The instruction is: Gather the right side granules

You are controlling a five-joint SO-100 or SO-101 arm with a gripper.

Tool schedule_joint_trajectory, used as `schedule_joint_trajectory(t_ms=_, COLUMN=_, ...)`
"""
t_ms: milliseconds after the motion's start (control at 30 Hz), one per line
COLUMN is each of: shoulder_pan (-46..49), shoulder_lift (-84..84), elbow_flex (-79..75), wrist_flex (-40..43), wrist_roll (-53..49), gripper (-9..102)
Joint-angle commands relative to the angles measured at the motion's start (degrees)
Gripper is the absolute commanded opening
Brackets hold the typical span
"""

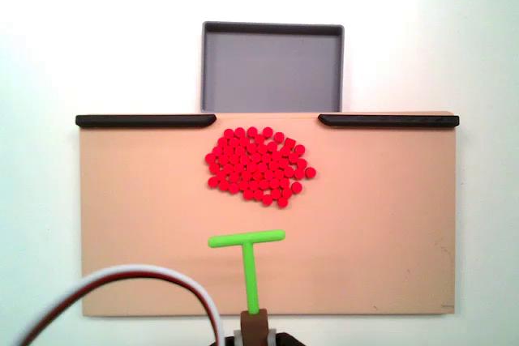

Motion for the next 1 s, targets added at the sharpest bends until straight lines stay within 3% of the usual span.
schedule_joint_trajectory(t_ms=0, shoulder_pan=-0.3, shoulder_lift=-0.4, elbow_flex=-1.2, wrist_flex=-0.4, wrist_roll=-1.7, gripper=0)
schedule_joint_trajectory(t_ms=367, shoulder_pan=0.8, shoulder_lift=-1.8, elbow_flex=-1.5, wrist_flex=-0.4, wrist_roll=-11.9, gripper=0)
schedule_joint_trajectory(t_ms=567, shoulder_pan=3.7, shoulder_lift=-1.9, elbow_flex=-1.5, wrist_flex=-2.8, wrist_roll=-25.3, gripper=0)
schedule_joint_trajectory(t_ms=700, shoulder_pan=7.4, shoulder_lift=-2.9, elbow_flex=-1.5, wrist_flex=-5.4, wrist_roll=-39.8, gripper=0)
schedule_joint_trajectory(t_ms=800, shoulder_pan=8.7, shoulder_lift=-2.4, elbow_flex=-1.5, wrist_flex=-5.4, wrist_roll=-43.0, gripper=0)
schedule_joint_trajectory(t_ms=967, shoulder_pan=11.4, shoulder_lift=-3.2, elbow_flex=-0.6, wrist_flex=-4.8, wrist_roll=-57.6, gripper=0)
